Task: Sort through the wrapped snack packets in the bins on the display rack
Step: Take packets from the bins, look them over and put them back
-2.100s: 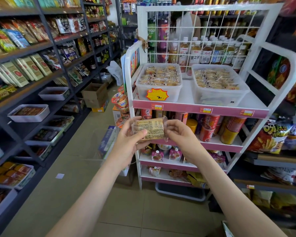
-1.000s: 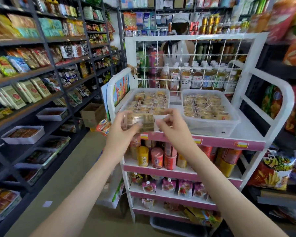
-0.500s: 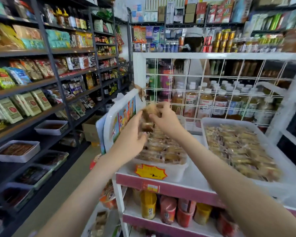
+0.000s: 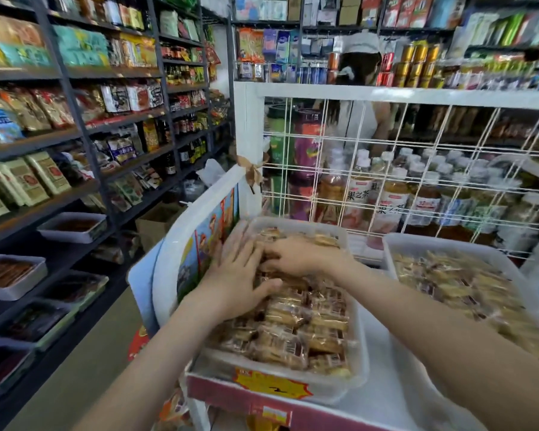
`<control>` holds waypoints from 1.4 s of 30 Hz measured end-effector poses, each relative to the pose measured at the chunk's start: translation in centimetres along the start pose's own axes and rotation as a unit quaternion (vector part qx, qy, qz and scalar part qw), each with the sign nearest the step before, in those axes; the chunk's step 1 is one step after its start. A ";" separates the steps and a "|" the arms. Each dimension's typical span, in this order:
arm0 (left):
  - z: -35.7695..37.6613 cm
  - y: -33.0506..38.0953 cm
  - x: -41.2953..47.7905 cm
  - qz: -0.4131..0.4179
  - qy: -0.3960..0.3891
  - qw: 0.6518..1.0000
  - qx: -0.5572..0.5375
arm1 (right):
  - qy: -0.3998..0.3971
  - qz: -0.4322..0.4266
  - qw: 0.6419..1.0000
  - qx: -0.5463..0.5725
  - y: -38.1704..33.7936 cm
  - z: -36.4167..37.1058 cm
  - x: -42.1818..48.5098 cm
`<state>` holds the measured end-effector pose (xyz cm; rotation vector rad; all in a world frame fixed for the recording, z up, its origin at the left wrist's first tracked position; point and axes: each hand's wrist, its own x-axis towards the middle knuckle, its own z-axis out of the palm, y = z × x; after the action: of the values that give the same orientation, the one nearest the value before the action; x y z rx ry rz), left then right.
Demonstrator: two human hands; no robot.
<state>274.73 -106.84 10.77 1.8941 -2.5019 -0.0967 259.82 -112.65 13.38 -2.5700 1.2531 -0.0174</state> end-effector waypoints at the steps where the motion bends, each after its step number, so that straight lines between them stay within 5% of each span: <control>1: 0.2 0.0 0.2 -0.002 -0.019 1.000 0.012 | -0.010 -0.003 1.000 -0.005 0.1 0.0 0.0; 7: 0.5 0.2 0.4 -0.016 -0.070 0.997 0.020 | 0.186 0.030 0.974 0.130 2.4 -1.2 0.8; 12: 0.4 0.4 0.1 -0.019 -0.067 0.998 0.007 | 0.120 0.029 0.989 0.086 3.2 0.0 2.2; 21: 0.3 0.4 -0.2 -0.011 -0.060 0.998 0.008 | 0.087 0.073 0.967 0.229 4.3 0.0 3.9; 26: 0.0 0.3 -0.4 -0.004 -0.059 0.998 0.006 | 0.055 0.094 0.988 0.105 3.8 0.5 5.5; 31: 0.1 0.2 -0.4 0.001 -0.059 0.998 0.001 | 0.116 0.083 0.983 0.119 3.6 0.7 5.3; 36: 0.4 0.1 -0.2 0.004 -0.054 0.998 -0.008 | 0.302 0.074 0.931 0.191 2.8 -1.5 3.1; 42: -0.5 0.4 -0.6 0.007 -0.033 0.999 -0.033 | 0.331 0.108 0.892 0.287 1.3 -2.4 -1.7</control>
<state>274.52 -106.18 11.30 1.8790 -2.5185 -0.2416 257.43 -112.68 15.50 -1.9304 1.4464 -1.1225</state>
